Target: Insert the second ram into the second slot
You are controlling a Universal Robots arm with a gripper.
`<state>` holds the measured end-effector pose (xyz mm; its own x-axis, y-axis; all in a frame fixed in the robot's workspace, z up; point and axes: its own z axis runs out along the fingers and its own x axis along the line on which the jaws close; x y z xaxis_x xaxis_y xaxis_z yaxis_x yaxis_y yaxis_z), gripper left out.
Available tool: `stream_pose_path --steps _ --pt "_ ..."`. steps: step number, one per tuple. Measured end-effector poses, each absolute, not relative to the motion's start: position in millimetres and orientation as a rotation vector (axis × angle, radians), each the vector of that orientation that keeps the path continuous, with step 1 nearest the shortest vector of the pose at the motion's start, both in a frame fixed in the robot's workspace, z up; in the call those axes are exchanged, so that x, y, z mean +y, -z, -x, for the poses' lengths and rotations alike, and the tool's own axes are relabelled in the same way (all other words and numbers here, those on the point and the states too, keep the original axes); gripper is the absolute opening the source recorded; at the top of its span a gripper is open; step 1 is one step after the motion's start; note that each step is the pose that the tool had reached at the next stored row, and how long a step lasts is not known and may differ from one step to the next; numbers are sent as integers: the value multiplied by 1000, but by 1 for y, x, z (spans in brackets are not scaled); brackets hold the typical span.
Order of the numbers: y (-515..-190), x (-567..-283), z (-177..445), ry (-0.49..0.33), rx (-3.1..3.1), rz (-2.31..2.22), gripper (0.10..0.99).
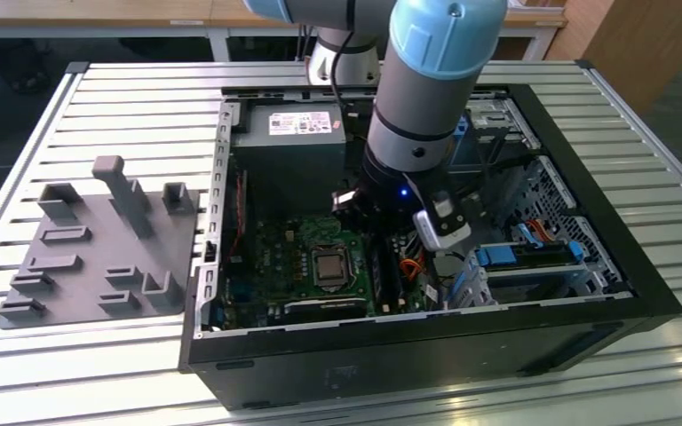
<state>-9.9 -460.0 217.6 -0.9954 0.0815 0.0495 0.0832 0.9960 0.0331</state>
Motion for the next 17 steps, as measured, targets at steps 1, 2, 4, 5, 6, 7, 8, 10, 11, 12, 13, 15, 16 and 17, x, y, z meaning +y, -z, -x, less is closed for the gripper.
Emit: stream_pose_path --steps 1,2,4,5,6,7,8,10,11,12,13,15,16,17 --pt "-219 -460 10 54 -3090 128 141" --pt "-219 -460 10 55 -3090 127 141" --pt "-219 -460 10 56 -3090 114 141" --pt "-219 -460 10 56 -3091 96 141" --pt "-219 -460 10 56 -3091 75 141" --pt "-219 -460 10 56 -3091 60 141" --pt "-219 -460 9 56 -3091 50 141" --pt "-219 -460 8 55 -3091 41 141" --pt "-219 -460 7 55 -3091 41 141" --pt "-219 -460 7 56 -3091 41 141" --pt "-219 -460 6 57 -3091 40 141" --pt "-219 -460 6 61 -3091 28 141" --pt "-219 -460 6 62 -3091 25 141" --pt "-218 -460 6 63 -3091 25 141"
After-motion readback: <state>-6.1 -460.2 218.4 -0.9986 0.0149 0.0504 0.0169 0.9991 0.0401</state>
